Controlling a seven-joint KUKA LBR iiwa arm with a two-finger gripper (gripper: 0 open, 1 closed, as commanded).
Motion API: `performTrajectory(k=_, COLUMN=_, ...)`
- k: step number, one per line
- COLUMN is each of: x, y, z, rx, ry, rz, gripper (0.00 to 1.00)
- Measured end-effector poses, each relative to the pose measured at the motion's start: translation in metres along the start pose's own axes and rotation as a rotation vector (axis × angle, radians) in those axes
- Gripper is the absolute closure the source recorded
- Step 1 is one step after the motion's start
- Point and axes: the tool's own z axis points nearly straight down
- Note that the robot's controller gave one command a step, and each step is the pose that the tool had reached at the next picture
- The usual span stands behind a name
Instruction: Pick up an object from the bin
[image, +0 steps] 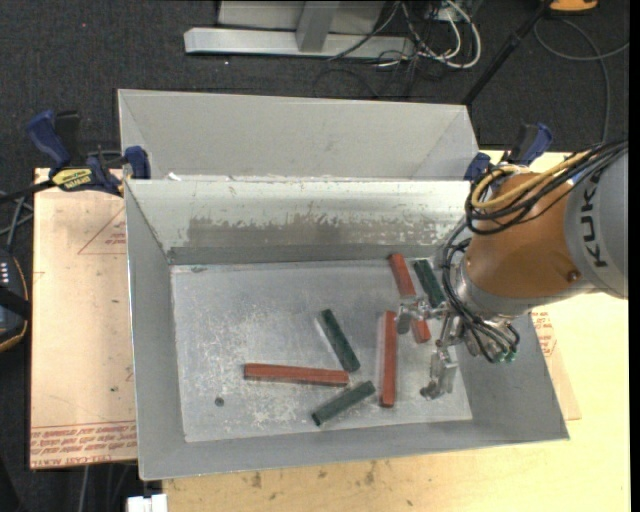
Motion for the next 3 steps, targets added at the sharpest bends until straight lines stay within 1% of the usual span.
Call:
performTrajectory(k=1, x=-0.010, y=0.041, z=0.017, rx=0.004, ry=0.000, rz=-0.048, gripper=0.00)
performTrajectory(k=2, x=0.036, y=0.029, z=0.064, rx=0.002, ry=0.001, rz=-0.017, gripper=1.00)
performTrajectory(k=3, x=0.036, y=0.029, z=0.064, rx=0.002, ry=0.001, rz=-0.018, gripper=1.00)
